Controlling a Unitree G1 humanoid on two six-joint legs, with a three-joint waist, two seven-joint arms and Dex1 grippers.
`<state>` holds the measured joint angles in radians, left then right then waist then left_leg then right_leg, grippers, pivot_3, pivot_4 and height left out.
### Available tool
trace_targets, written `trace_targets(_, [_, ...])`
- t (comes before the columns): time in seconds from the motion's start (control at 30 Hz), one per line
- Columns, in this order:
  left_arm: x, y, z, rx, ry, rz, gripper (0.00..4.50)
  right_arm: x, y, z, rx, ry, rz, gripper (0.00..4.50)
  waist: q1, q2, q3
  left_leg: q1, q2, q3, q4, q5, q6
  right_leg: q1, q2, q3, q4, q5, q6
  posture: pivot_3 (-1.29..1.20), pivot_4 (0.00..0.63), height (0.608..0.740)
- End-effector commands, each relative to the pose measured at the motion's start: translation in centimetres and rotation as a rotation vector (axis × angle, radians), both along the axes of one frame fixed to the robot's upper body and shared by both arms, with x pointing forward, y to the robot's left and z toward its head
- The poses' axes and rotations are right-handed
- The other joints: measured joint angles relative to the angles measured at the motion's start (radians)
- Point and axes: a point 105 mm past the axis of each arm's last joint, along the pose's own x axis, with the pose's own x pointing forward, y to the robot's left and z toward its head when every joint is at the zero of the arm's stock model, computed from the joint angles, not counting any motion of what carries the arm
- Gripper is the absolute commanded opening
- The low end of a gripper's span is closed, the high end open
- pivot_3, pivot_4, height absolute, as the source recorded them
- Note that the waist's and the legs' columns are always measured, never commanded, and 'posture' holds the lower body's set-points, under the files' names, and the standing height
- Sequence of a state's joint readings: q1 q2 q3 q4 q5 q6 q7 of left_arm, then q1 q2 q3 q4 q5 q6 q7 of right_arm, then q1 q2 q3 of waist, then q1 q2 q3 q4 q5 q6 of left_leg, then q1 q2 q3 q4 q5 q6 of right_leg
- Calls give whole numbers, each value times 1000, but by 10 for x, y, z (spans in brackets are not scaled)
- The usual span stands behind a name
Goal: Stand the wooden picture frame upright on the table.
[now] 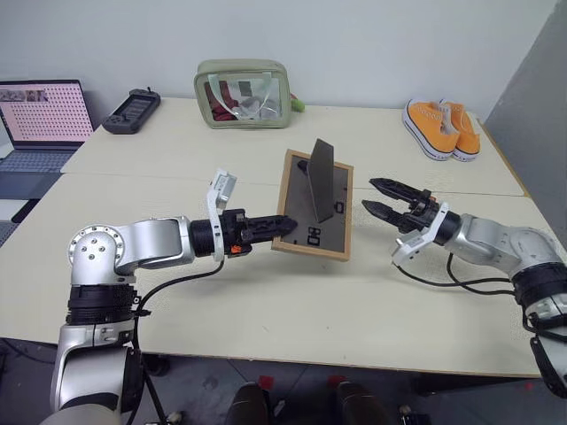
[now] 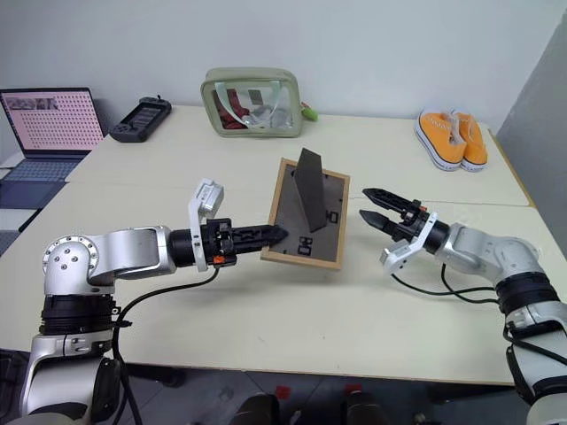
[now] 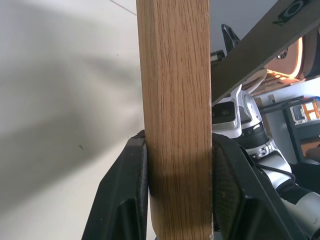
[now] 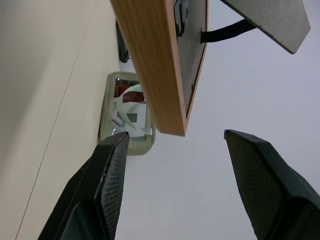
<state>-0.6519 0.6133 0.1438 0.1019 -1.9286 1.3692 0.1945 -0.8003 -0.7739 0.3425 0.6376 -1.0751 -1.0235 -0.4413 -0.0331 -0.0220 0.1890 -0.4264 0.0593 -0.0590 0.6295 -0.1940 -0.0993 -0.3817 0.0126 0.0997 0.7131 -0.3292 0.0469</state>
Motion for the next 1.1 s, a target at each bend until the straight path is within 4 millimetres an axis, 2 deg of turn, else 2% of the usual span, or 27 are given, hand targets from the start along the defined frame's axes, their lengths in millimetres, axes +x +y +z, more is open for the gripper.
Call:
trace_targets(0.03, [-9, -8, 18, -52, -65, -63, 1289, 4, 8, 16, 42, -66, 24, 3184, 0, 0, 0, 0, 0, 0, 0, 0, 0, 0, 0, 0, 0, 0, 0, 0, 150, 740])
trace_targets(0.2, [-11, -13, 17, -50, -59, -92, 1289, 9, 18, 17, 55, -79, 41, 3184, 0, 0, 0, 0, 0, 0, 0, 0, 0, 0, 0, 0, 0, 0, 0, 0, 150, 740])
trace_targets(0.43, [-10, -15, 16, -53, -53, -99, 1289, 7, 32, 23, 77, -99, 99, 3184, 0, 0, 0, 0, 0, 0, 0, 0, 0, 0, 0, 0, 0, 0, 0, 0, 150, 740])
trace_targets(0.6, [-10, -17, 17, -54, -57, -101, 1289, 6, 34, 21, 72, -97, 113, 3184, 0, 0, 0, 0, 0, 0, 0, 0, 0, 0, 0, 0, 0, 0, 0, 0, 150, 740])
trace_targets(0.7, [-10, -17, 17, -55, -58, -97, 1289, 5, 32, 22, 74, -93, 115, 2685, 0, 0, 0, 0, 0, 0, 0, 0, 0, 0, 0, 0, 0, 0, 0, 0, 150, 740])
trace_targets(0.8, [-9, -18, 18, -58, -59, -95, 1289, 5, 33, 22, 72, -91, 119, 1918, 0, 0, 0, 0, 0, 0, 0, 0, 0, 0, 0, 0, 0, 0, 0, 0, 150, 740])
trace_targets(0.9, [-10, -19, 18, -60, -62, -101, 1289, 5, 33, 22, 73, -91, 123, 1435, 0, 0, 0, 0, 0, 0, 0, 0, 0, 0, 0, 0, 0, 0, 0, 0, 150, 740])
trace_targets(1.1, [-8, -19, 18, -61, -58, -94, 1289, 4, 34, 21, 74, -91, 128, 1334, 0, 0, 0, 0, 0, 0, 0, 0, 0, 0, 0, 0, 0, 0, 0, 0, 150, 740])
